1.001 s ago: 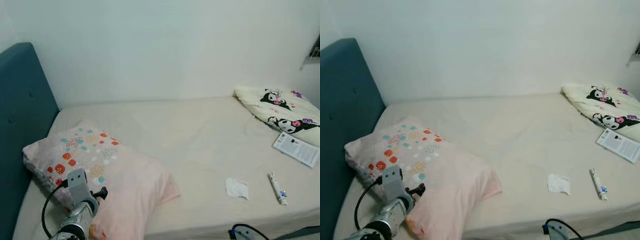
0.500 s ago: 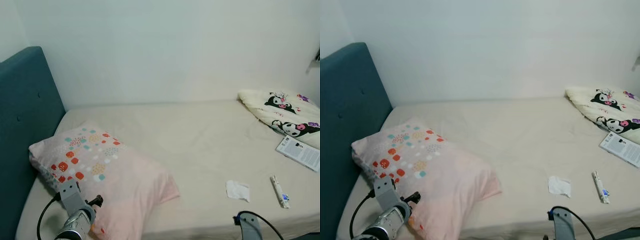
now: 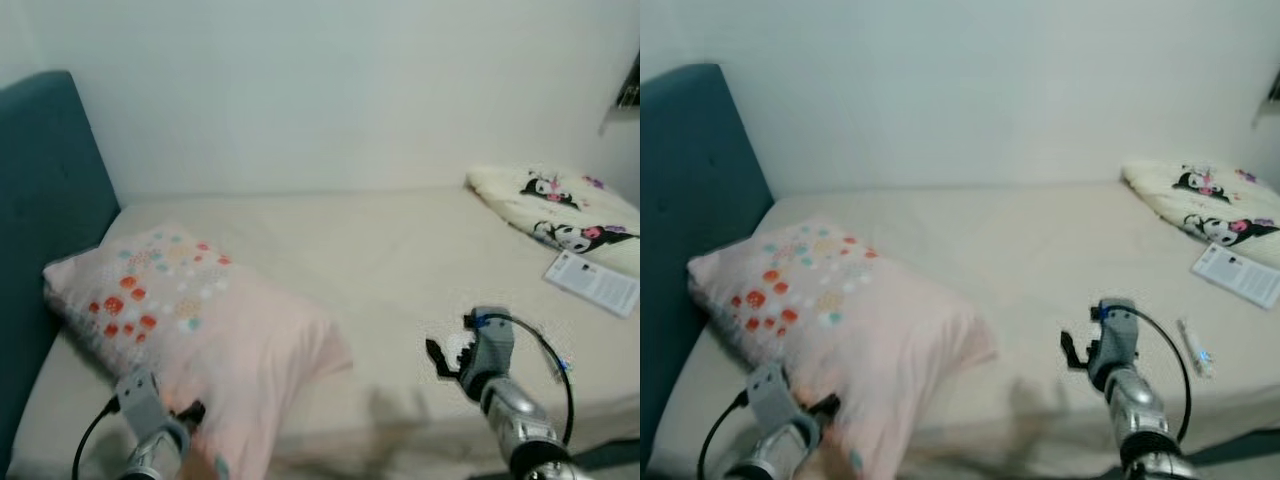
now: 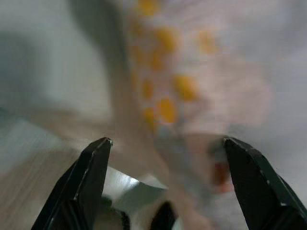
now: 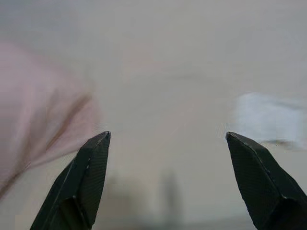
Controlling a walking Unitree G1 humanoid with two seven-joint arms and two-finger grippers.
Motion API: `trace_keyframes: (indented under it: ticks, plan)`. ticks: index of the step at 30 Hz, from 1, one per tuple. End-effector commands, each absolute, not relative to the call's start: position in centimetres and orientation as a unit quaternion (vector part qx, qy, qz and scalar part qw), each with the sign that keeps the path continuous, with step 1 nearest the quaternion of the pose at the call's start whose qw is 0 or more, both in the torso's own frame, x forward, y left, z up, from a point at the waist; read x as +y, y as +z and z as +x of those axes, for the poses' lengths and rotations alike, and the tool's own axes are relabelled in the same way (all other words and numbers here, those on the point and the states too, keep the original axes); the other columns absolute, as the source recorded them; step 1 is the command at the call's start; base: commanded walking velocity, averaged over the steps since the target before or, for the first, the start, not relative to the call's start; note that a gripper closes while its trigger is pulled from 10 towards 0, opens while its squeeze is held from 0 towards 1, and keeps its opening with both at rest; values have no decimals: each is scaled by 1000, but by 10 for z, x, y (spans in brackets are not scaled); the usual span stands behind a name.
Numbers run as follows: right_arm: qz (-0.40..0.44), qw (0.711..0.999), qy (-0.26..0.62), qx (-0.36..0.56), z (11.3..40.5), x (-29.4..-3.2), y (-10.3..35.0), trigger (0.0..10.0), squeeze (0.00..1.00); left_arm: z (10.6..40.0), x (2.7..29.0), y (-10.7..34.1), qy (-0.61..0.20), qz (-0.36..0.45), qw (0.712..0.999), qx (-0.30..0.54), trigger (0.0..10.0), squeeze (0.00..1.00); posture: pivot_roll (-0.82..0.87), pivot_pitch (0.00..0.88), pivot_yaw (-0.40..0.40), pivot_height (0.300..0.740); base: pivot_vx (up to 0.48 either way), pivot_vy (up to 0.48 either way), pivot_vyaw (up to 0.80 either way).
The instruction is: Clean up the room
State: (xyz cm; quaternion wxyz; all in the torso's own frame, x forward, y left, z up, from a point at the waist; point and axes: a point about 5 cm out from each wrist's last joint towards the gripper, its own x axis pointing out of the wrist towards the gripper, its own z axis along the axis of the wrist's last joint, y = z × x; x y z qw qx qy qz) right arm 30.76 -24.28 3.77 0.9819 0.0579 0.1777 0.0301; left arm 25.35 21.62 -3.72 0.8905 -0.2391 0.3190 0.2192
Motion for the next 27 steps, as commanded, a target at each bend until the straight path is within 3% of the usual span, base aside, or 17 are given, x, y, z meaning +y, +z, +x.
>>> trace_keyframes:
  ticks: [1, 10, 13, 15, 27]
  plan:
    - [75, 985, 61, 145, 317, -236, 52, 10000, 0, 255, 213, -36, 217, -252, 890, 311, 10000, 0, -22, 0, -25, 601, 0, 0, 0]
    - [101, 982, 131, 94, 323, -221, 73, 10000, 0, 266, 208, -29, 216, -310, 883, 279, 10000, 0, -51, 0, -19, 571, 0, 0, 0]
    - [104, 973, 172, 111, 315, -209, 64, 10000, 0, 292, 192, -8, 158, -425, 868, 204, 10000, 0, -52, 0, -22, 551, 0, 0, 0]
    - [105, 972, 178, 115, 313, -208, 62, 10000, 0, 295, 190, -4, 149, -441, 864, 190, 10000, 0, -52, 0, -22, 546, 0, 0, 0]
    - [80, 955, 224, 176, 287, -189, 36, 10000, 0, 304, 209, 12, 119, -537, 829, 100, 10000, 0, -38, 0, -20, 506, 0, 0, 0]
